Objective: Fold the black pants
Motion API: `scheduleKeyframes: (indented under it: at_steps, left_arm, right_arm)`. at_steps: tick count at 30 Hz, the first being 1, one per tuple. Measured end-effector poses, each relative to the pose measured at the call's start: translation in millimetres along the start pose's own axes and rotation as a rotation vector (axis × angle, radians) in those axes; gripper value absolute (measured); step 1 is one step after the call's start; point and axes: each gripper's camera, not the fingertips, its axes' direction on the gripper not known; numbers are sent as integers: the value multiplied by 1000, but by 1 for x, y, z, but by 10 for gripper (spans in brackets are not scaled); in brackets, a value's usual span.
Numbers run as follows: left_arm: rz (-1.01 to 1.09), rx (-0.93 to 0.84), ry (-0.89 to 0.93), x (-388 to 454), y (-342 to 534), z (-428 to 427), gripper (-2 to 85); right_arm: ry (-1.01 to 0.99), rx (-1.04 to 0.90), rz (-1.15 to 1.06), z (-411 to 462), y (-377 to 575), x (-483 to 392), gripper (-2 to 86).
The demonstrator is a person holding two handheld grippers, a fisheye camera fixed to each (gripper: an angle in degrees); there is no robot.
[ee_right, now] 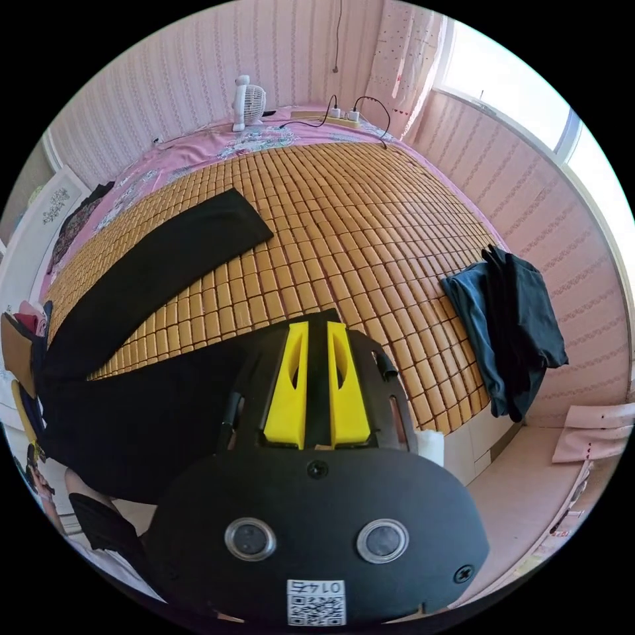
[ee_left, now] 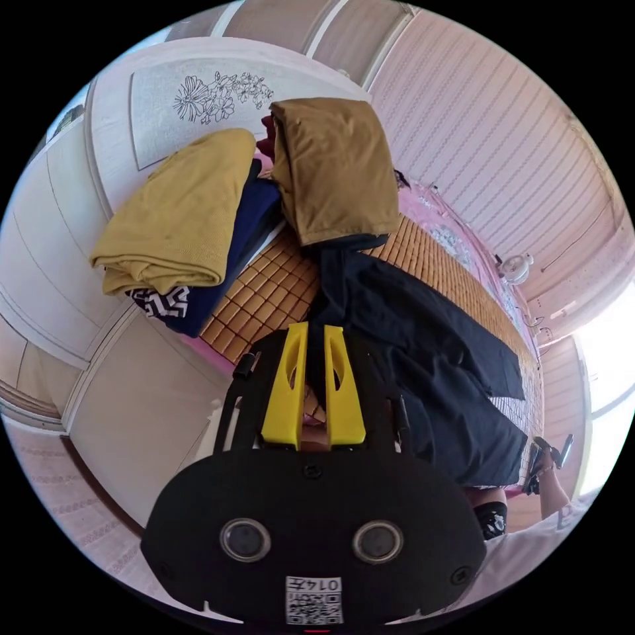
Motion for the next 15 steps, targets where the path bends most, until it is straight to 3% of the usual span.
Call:
scheduleKeyframes:
  at_steps: [4, 9, 15]
  left_arm:
    - [4, -44, 58, -8, 0, 16, 41]
    - [-47, -411, -247, -52, 35, 85, -6]
    - [-189, -243, -120, -95, 46, 50, -8]
  right_arm:
    - [-63, -1, -81, -9, 6, -27, 57]
    - [-81, -15, -169, -14, 10, -51, 63]
    - [-123, -5, -82, -19, 33, -24, 70]
